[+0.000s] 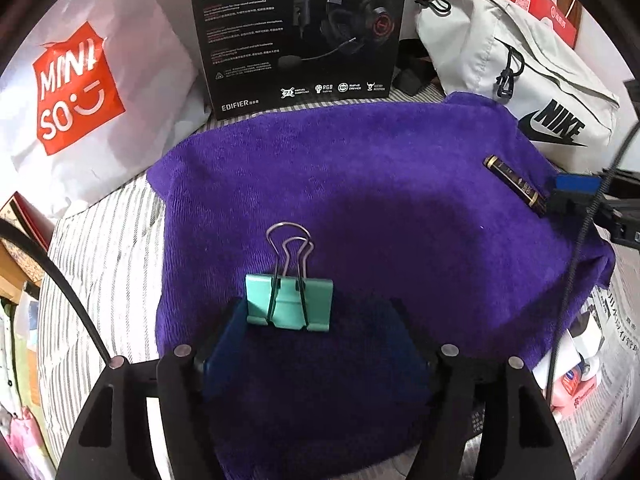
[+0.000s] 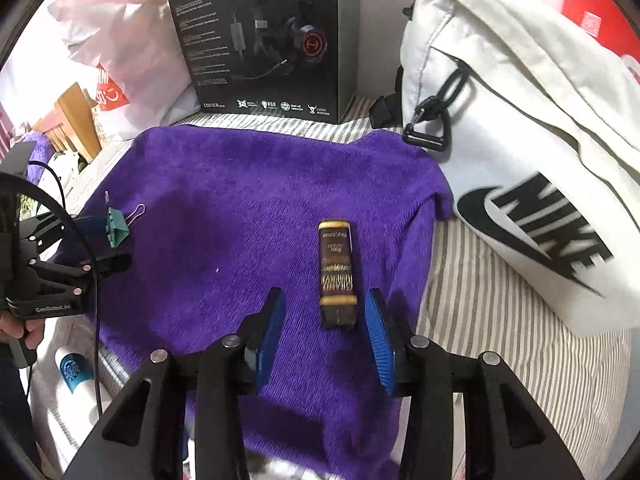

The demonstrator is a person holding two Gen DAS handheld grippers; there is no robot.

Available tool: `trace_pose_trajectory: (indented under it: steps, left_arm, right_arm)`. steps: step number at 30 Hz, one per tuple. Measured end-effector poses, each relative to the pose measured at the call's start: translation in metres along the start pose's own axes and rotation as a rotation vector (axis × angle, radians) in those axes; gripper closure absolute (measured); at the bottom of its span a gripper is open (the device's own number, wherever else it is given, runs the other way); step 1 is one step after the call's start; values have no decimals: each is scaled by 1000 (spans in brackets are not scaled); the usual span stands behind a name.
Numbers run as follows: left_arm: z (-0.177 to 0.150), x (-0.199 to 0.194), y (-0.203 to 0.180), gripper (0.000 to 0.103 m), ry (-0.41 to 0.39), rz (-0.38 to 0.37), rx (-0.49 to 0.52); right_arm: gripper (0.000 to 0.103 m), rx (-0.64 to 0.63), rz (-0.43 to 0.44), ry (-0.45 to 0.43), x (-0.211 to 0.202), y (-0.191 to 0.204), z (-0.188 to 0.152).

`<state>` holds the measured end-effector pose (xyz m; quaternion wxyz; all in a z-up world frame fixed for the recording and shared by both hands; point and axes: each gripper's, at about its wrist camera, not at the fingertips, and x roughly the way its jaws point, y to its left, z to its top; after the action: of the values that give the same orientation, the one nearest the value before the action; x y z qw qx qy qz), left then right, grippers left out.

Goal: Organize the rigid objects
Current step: 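Open the right tool to drop the box on the towel while the left tool releases the clip there, then grasp the blue-and-white cylindrical bottle with the left tool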

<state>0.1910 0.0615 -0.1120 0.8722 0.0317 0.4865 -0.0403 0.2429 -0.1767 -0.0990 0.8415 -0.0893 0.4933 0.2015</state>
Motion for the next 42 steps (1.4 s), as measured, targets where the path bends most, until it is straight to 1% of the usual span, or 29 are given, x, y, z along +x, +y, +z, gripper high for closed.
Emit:
trace_pose_trajectory:
  steps: [5,7,9,11,13,15,17,19,22,24,26,29,32,34,37,40,42]
  left_arm:
    - [-6,-21,3,32,-20,4,-48]
    - [-8,-32,2,27,-38,22,-46]
    - [-12,-46,0,17,-58,41,-47]
    - [-18,-60,-4,16,-69,43,-56]
    - [-25,-72,-7,13,-74,30,-64]
    - [-33,-84,-13,7,-82,31,-63]
    - [-43,-94,-21,6,-96,26,-57]
    - [-56,-102,-30,6,-94,6,-66]
    - [-68,-101,-44,5,-74,6,-67]
    - [-75,-96,-54,5,-64,21,-77]
    - [-80,-89,-61,5,-46,11,-83]
    - [-84,-78,-69,5,-24,7,-86]
    - [-85,-70,-75,5,-8,-13,-101]
    - [-85,-63,-78,5,14,9,-99]
    - [-87,-56,-83,5,25,29,-89]
    - [-89,-53,-82,5,22,25,-105]
    - [-90,-52,-82,8,16,31,-118]
  right_arm:
    - [61,33,6,-10,-19,2,-20]
    - [61,46,10,-14,-27,3,-27]
    - [61,58,14,-19,-34,5,-34]
    - [60,63,14,-29,-43,8,-40]
    - [53,66,5,-42,-52,11,-47]
    - [49,68,-17,-55,-60,14,-53]
    - [47,77,-22,-72,-70,15,-61]
    - [46,106,-14,-81,-78,14,-71]
    - [45,133,-25,-96,-90,12,-83]
    - [43,148,-14,-101,-96,11,-90]
    - [43,162,-5,-105,-101,11,-98]
    - [43,166,0,-97,-104,11,-110]
    - [43,169,-6,-89,-106,11,-122]
    - [43,177,-4,-83,-107,9,-129]
    - [43,189,-5,-67,-104,4,-138]
    - [43,206,4,-60,-102,0,-143]
    - [43,208,4,-59,-101,-1,-144]
